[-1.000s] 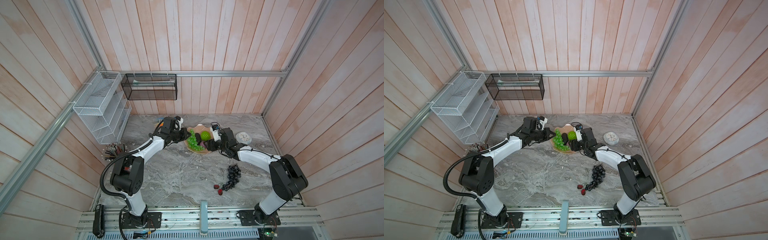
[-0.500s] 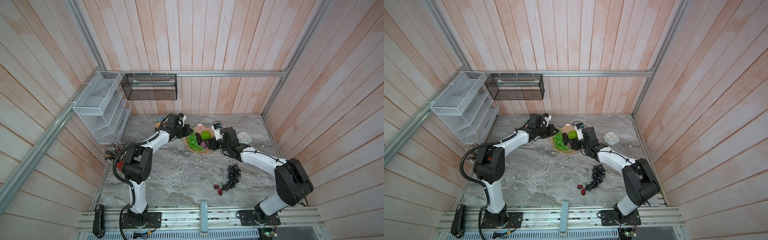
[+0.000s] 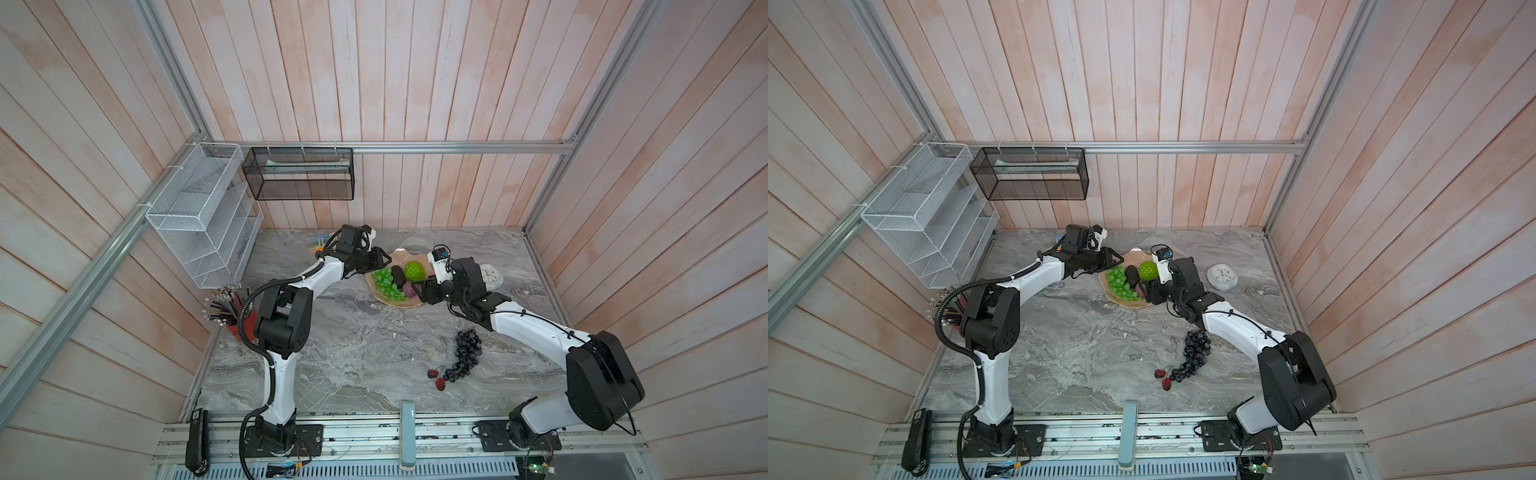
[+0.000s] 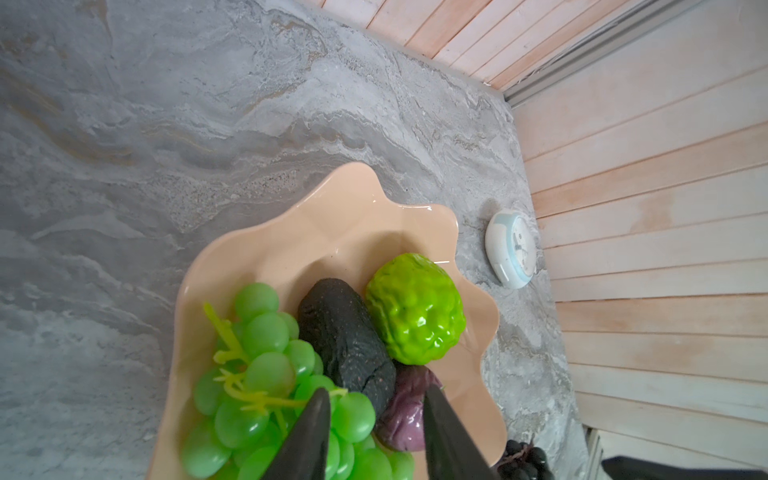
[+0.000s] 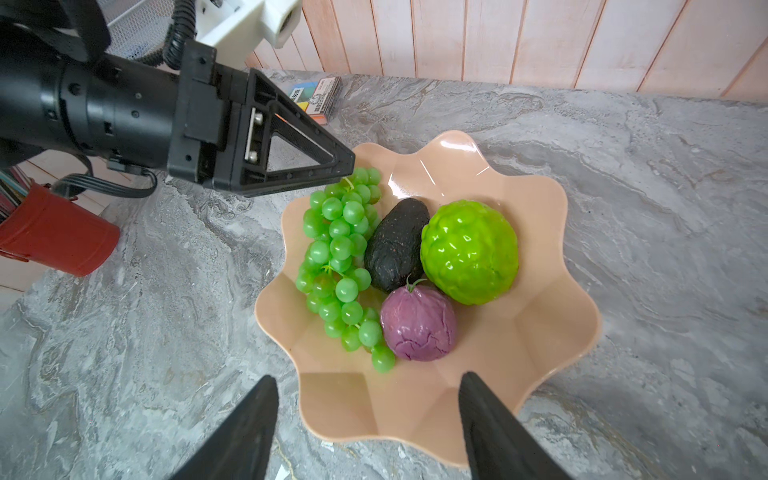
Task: Arrange fruit in a fruit bowl
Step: Place the fruits in the fruit bowl.
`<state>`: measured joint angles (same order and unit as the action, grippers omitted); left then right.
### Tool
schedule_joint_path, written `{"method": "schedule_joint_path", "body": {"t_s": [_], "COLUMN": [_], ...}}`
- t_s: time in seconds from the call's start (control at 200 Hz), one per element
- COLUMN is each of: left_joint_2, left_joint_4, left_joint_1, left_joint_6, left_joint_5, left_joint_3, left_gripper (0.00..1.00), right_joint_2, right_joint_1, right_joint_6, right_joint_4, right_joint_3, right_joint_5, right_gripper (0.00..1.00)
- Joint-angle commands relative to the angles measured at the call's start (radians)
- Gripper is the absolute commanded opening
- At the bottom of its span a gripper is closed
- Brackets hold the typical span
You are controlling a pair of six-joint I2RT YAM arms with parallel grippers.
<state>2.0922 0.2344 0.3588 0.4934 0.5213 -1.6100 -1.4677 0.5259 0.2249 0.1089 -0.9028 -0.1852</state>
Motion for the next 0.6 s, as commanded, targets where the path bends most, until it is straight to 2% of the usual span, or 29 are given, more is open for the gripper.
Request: {"method": "schedule_joint_path", "body": {"t_s": [0.0,0.145,0.28,0.42,0.59], "left_joint_2": [0.01,-0.005,-0.045,-0.1,-0.21], "left_joint_4": [0.025,0.056,0.08,0.107,0.088], "left_joint_1": [-0.006,-0.01,-0.011,-0.011,-0.011], "left_joint_6": [-0.039,-0.071,-0.096,-0.107,-0.081], "left_joint_5": [-0.012,-0.034,-0.057,-0.061,-0.106], "left_joint_3": [-0.04,-0.068,-0.069,-0.028,0.099], "left_gripper": [0.45,0.56,0.62,0.62,0.62], "right_joint_2": [0.032,0.056,0.067,0.077,0.11], "right_joint_1": [-0.002,-0.002,-0.003,-0.013,-0.021], "right_joint_6": [0.014,0.023,0.032,0.05,0.059], "right_joint_4": [-0.018,-0.018,-0.029,-0.043,-0.082], "right_joint_3": [0.022,0.037,0.038,0.04,0.047], "right_joint_5": [-0.002,0.011,0.005,-0.008,0.002], "right_gripper": [0.69,0.69,0.69,0.69,0.69]}}
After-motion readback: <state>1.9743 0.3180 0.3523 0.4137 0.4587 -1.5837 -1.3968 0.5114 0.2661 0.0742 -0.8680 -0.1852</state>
